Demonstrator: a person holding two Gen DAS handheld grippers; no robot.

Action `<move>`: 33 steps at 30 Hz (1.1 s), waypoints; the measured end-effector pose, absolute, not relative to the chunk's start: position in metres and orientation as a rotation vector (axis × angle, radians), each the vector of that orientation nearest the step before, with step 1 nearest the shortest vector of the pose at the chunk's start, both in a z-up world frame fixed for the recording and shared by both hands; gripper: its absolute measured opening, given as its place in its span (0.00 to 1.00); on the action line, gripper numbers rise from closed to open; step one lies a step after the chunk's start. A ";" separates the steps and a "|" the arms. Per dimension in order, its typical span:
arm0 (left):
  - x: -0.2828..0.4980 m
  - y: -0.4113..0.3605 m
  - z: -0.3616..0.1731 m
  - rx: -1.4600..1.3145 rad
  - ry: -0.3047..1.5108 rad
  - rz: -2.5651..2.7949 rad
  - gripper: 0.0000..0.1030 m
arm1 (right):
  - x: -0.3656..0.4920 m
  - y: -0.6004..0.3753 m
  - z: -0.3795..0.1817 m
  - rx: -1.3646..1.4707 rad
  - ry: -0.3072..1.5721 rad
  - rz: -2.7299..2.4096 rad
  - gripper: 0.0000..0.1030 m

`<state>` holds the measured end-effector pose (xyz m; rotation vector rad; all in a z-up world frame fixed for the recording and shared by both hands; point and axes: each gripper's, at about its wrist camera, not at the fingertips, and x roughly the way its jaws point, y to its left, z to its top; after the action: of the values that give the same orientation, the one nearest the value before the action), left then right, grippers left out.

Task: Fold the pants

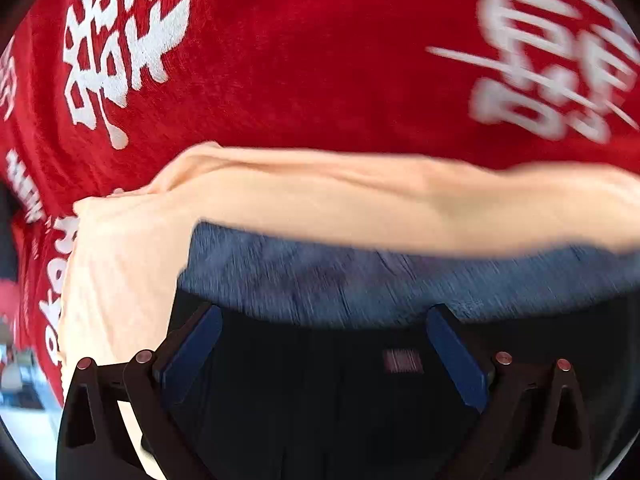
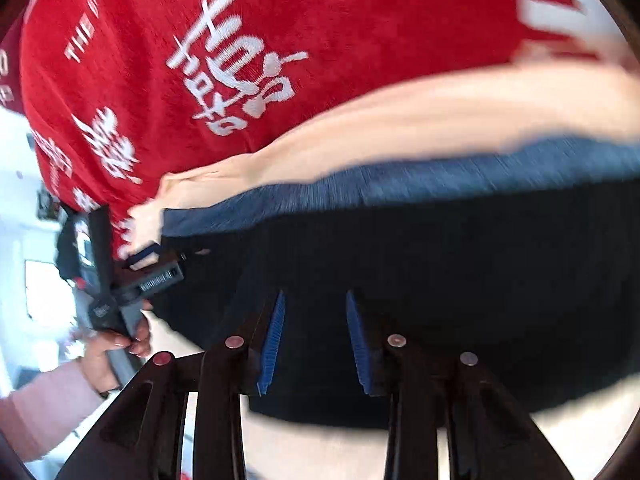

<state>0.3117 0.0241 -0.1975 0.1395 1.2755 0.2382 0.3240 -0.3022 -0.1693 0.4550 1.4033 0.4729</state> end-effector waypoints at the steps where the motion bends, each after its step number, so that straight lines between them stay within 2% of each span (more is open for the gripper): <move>1: 0.316 0.028 -0.203 0.142 1.282 0.260 1.00 | 0.331 -0.296 -0.179 0.428 1.421 0.463 0.34; 3: 0.320 0.042 -0.213 0.159 1.278 0.304 1.00 | 0.334 -0.299 -0.194 0.385 1.432 0.422 0.30; 4: 0.322 0.050 -0.213 0.151 1.261 0.297 1.00 | 0.335 -0.305 -0.196 0.397 1.418 0.417 0.19; 5: 0.324 0.053 -0.213 0.157 1.257 0.297 1.00 | 0.337 -0.320 -0.196 0.396 1.407 0.378 0.12; 8: 0.333 0.065 -0.214 0.173 1.263 0.320 1.00 | 0.342 -0.352 -0.197 0.427 1.379 0.311 0.06; 11: 0.337 0.075 -0.210 0.127 1.300 0.397 1.00 | 0.343 -0.384 -0.194 0.461 1.374 0.223 0.06; 13: 0.331 0.068 -0.199 0.113 1.309 0.367 1.00 | 0.335 -0.400 -0.182 0.471 1.378 0.160 0.15; 15: 0.319 0.046 -0.186 0.149 1.298 0.283 1.00 | 0.320 -0.408 -0.175 0.490 1.373 0.151 0.31; 16: 0.310 0.032 -0.181 0.163 1.294 0.243 1.00 | 0.310 -0.411 -0.171 0.492 1.372 0.145 0.46; 17: 0.301 0.015 -0.175 0.171 1.294 0.188 1.00 | 0.303 -0.413 -0.170 0.490 1.373 0.144 0.50; 26: 0.280 -0.162 -0.164 0.062 1.315 -0.159 1.00 | 0.242 -0.462 -0.158 0.557 1.377 0.088 0.50; 31: 0.273 -0.248 -0.202 0.154 1.392 -0.175 1.00 | 0.227 -0.553 -0.146 0.565 1.280 -0.232 0.50; 33: 0.268 -0.250 -0.199 0.130 1.332 -0.146 1.00 | 0.221 -0.597 -0.149 0.620 1.239 -0.384 0.50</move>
<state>0.2684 -0.2495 -0.1989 0.1296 1.3317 -0.1457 0.2209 -0.5972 -0.1489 0.6199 1.2392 -0.3838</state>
